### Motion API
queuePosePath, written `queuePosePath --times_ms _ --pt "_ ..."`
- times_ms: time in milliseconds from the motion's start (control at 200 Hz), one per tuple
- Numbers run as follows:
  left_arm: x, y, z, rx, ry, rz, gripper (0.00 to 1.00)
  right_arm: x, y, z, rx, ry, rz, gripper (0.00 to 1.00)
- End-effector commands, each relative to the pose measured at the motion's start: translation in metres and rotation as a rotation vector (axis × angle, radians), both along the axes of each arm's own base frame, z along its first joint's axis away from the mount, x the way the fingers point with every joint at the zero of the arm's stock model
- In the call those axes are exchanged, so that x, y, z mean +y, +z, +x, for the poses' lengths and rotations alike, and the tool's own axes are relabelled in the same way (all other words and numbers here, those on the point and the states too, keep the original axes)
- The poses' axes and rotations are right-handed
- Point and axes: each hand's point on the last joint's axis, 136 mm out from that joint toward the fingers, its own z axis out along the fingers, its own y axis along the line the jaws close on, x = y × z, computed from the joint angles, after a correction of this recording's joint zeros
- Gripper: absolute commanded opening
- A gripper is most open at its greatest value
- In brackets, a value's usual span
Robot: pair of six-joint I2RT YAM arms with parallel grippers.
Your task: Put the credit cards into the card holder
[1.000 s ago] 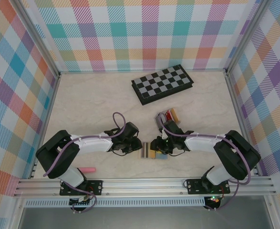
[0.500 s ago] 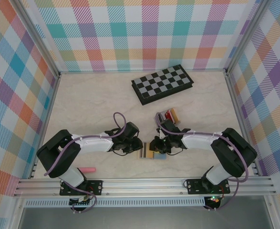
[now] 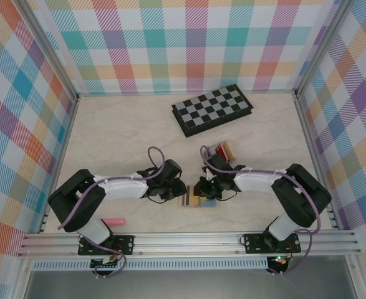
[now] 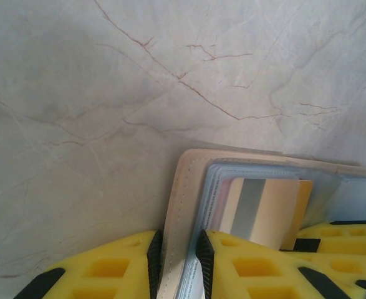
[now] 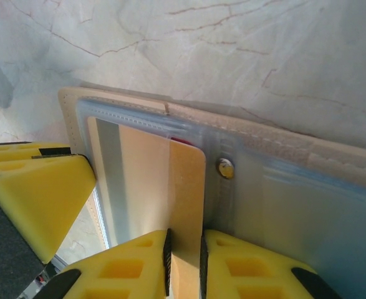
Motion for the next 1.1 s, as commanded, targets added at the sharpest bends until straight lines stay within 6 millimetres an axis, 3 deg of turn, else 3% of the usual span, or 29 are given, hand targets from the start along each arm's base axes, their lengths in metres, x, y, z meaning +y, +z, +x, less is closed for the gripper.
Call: queuePosePath --times_ms 0,105,410,530,600,725,895,1095 --pt "-0.010 -0.002 -0.006 0.002 -0.031 -0.019 0.26 0.028 0.029 0.011 -0.137 0.114 0.093 0.21" --pt "-0.008 -0.001 -0.005 -0.004 -0.029 -0.013 0.27 0.019 0.020 0.016 -0.179 0.134 0.021 0.20" --pt "-0.008 0.006 -0.003 -0.029 -0.018 -0.032 0.30 0.046 0.034 0.012 -0.134 0.145 0.195 0.26" --pt "-0.004 0.007 -0.002 -0.037 -0.005 -0.016 0.31 0.032 0.022 0.016 -0.066 0.066 0.079 0.26" --pt "0.002 0.008 -0.002 -0.042 0.007 0.003 0.34 0.030 0.027 0.016 -0.086 0.044 0.099 0.35" --pt "0.015 0.012 -0.001 -0.062 0.038 0.052 0.38 0.004 0.036 0.022 -0.172 -0.001 -0.011 0.46" --pt "0.026 0.022 0.003 -0.101 0.066 0.080 0.44 -0.021 0.071 0.029 -0.304 -0.001 -0.079 0.52" --pt "0.020 0.040 0.011 -0.144 0.060 0.065 0.50 -0.086 0.105 0.056 -0.456 -0.095 -0.281 0.54"
